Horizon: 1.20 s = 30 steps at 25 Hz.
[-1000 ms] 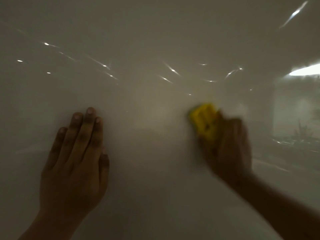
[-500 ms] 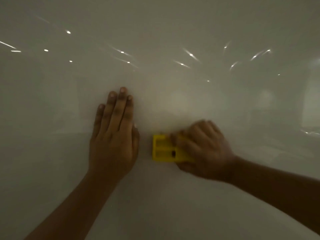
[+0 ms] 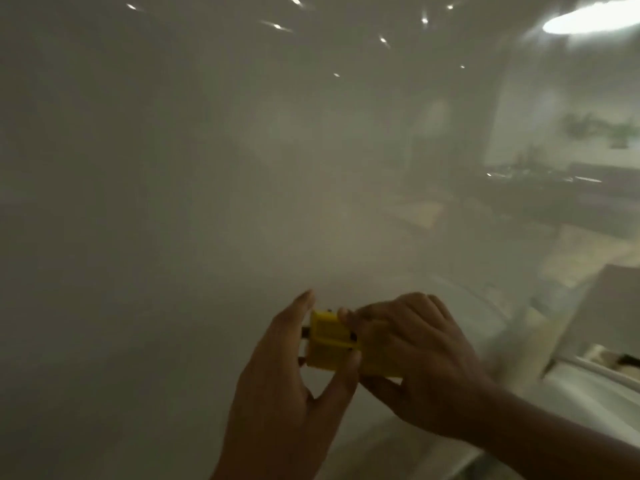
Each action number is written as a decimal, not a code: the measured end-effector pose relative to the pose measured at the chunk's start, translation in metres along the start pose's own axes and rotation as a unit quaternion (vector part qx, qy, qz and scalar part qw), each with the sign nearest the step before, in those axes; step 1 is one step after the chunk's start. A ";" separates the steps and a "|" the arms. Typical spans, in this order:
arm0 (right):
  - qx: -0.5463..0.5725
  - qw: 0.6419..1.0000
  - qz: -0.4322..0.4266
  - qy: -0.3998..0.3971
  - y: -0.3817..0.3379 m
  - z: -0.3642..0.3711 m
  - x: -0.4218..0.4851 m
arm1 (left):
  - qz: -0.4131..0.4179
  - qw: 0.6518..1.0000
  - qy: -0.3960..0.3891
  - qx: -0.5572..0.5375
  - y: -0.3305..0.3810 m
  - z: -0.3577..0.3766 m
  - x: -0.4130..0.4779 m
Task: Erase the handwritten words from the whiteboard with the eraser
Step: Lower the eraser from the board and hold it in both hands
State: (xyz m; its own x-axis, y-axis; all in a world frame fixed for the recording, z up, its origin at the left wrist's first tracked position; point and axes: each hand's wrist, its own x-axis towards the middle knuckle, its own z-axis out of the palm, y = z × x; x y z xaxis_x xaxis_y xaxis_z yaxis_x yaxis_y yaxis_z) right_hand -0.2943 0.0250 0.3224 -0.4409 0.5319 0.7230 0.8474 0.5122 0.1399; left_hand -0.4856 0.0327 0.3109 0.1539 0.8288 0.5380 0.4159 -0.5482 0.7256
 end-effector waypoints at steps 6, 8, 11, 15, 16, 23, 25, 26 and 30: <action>0.034 0.970 0.191 -0.148 0.028 -0.019 -0.136 | -0.246 0.925 -0.229 -0.179 -0.020 0.124 -0.020; 0.083 0.919 0.360 -0.139 0.044 -0.025 -0.183 | -0.271 0.910 -0.257 -0.183 -0.014 0.169 -0.023; 0.232 0.754 0.613 -0.041 0.064 -0.039 -0.242 | -0.298 0.900 -0.267 -0.174 0.002 0.237 -0.026; 0.377 0.521 0.765 0.046 0.107 -0.060 -0.308 | -0.322 0.882 -0.312 -0.148 0.025 0.335 -0.034; 0.362 0.504 0.782 0.059 0.121 -0.066 -0.322 | -0.328 0.875 -0.325 -0.146 0.028 0.358 -0.036; 0.310 0.385 0.866 0.073 0.219 -0.076 -0.423 | -0.311 0.848 -0.424 -0.067 0.039 0.536 -0.055; 0.303 0.347 0.883 0.095 0.241 -0.073 -0.442 | -0.316 0.847 -0.424 -0.049 0.044 0.575 -0.060; 0.301 0.328 0.888 0.113 0.252 -0.070 -0.455 | -0.314 0.847 -0.426 -0.045 0.047 0.595 -0.064; 0.274 0.280 0.911 0.126 0.286 -0.055 -0.497 | -0.299 0.834 -0.464 0.012 0.044 0.659 -0.079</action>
State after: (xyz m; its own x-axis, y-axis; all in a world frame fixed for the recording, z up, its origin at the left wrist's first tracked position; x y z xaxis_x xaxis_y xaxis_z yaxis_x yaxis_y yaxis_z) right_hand 0.1831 -0.1302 0.0399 0.6699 0.2175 -0.7099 -0.6064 -0.3913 -0.6922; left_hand 0.1115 0.0174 0.0173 0.5346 0.6895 -0.4887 0.6835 -0.0125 0.7299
